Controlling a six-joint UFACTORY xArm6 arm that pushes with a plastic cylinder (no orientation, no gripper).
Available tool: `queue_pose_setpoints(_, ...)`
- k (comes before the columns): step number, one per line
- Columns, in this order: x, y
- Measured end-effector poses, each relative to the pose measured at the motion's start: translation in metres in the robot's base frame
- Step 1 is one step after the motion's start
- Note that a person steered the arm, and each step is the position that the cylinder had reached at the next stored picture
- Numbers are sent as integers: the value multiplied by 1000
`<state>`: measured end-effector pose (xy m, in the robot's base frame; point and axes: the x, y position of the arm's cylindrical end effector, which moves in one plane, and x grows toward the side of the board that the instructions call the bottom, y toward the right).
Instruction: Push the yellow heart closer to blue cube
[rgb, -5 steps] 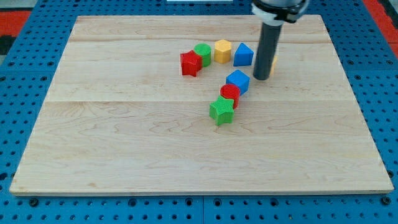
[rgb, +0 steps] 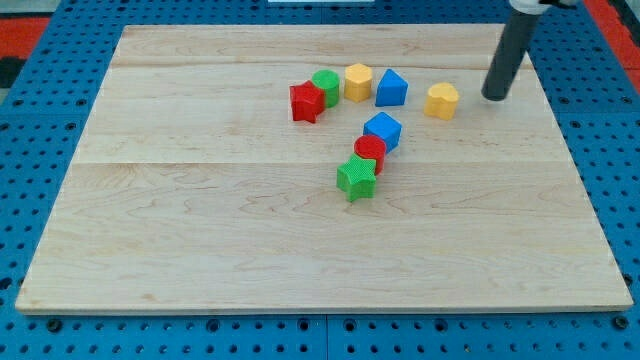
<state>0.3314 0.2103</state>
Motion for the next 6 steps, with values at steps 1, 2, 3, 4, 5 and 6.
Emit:
queue_pose_setpoints(1, 0, -21)
queue_pose_setpoints(2, 0, -47)
queue_pose_setpoints(3, 2, -71)
queue_pose_setpoints(4, 10, -86)
queue_pose_setpoints(5, 9, -87)
queue_pose_setpoints(6, -9, -71)
